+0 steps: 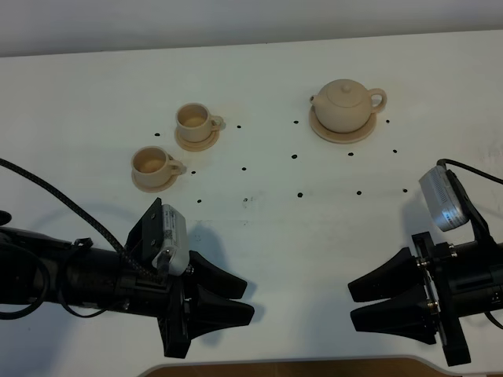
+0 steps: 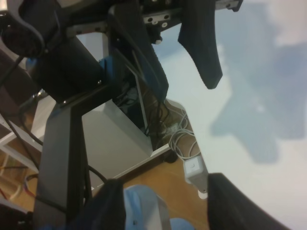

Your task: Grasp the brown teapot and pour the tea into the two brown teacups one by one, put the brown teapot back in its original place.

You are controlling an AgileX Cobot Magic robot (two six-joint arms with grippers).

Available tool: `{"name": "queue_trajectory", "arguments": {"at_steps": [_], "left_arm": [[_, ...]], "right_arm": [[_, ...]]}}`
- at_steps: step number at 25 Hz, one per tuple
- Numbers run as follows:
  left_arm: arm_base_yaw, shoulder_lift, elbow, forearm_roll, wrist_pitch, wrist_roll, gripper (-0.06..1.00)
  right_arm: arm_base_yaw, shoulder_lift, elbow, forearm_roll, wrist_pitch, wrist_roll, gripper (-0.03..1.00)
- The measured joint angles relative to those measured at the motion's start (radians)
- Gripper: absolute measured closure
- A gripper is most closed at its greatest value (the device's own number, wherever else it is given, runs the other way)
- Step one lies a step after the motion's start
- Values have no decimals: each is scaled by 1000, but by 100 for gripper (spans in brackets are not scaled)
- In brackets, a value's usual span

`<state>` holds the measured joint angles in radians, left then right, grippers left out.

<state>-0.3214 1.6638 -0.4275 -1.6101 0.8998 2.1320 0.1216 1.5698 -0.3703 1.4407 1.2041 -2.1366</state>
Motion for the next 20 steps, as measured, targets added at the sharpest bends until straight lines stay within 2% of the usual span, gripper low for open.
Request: {"name": "queue_trajectory", "arguments": {"at_steps": [14,20], "left_arm": [[0,0,0,0,0,0,50],[2,-4,1,-31,57,0,50]], "right_arm": [[0,0,0,0,0,0,58],[0,0,0,0,0,0,58]]}}
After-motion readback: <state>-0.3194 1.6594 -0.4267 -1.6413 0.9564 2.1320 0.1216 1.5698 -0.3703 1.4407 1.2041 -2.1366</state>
